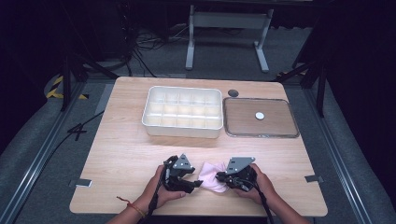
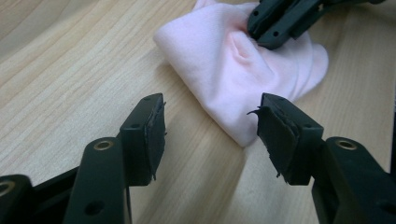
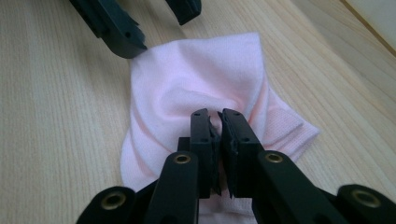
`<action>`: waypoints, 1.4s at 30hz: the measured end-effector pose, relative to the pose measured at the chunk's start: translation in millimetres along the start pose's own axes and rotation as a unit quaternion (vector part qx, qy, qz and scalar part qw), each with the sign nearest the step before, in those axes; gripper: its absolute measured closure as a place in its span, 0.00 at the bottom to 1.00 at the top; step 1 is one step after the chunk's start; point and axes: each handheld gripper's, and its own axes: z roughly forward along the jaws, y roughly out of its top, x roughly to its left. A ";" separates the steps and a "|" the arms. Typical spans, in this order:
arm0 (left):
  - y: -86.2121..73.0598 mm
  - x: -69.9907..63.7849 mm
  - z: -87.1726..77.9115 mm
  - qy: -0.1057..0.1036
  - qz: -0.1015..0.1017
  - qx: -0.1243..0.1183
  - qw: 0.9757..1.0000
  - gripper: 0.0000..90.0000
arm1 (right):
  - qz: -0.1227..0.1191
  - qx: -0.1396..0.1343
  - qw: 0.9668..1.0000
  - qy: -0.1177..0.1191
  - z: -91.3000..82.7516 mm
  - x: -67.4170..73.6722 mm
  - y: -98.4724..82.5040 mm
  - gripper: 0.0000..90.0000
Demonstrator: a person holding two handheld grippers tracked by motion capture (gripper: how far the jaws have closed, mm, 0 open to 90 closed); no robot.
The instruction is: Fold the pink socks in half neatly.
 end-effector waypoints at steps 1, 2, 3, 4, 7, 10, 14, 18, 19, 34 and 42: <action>0.4 0.2 2.1 0.001 -0.002 -0.002 1.000 0.47 | 0.001 -0.002 1.000 -0.002 0.3 0.1 -0.5 0.93; 0.8 0.4 3.9 0.001 -0.001 0.006 1.000 0.47 | 0.002 -0.004 1.000 0.000 0.4 0.2 -0.6 0.93; 0.7 -0.5 5.3 0.004 -0.002 -0.001 1.000 0.47 | 0.002 -0.004 1.000 0.000 0.4 0.2 -0.6 0.93; 1.2 -1.5 6.5 0.007 0.001 -0.002 1.000 0.47 | 0.001 -0.004 1.000 -0.001 0.5 0.1 -0.6 0.92; 1.3 -2.5 8.0 0.019 0.011 -0.004 1.000 0.49 | 0.002 -0.007 1.000 -0.002 -0.4 0.3 0.1 0.89; -0.3 -3.1 7.9 0.024 0.012 -0.009 1.000 0.52 | 0.002 -0.017 1.000 -0.003 -4.5 1.2 2.6 0.87; -1.3 -2.1 7.7 0.018 0.008 -0.014 1.000 0.59 | -0.001 -0.045 0.999 -0.007 -10.0 3.5 7.1 0.93; -1.3 1.0 6.8 0.006 0.003 -0.013 1.000 0.66 | -0.009 -0.026 1.000 0.002 -3.5 8.0 7.8 0.95; -1.5 1.5 6.9 0.002 -0.003 -0.015 1.000 0.69 | -0.013 -0.021 1.000 0.002 -0.5 8.4 6.9 0.95; 3.4 5.7 4.7 -0.053 -0.034 -0.042 0.997 0.88 | -0.009 -0.006 1.000 0.005 8.9 5.9 7.3 0.96; 5.9 1.2 1.8 -0.057 -0.020 -0.061 0.996 0.92 | -0.012 -0.006 1.000 0.000 10.6 5.8 9.2 0.96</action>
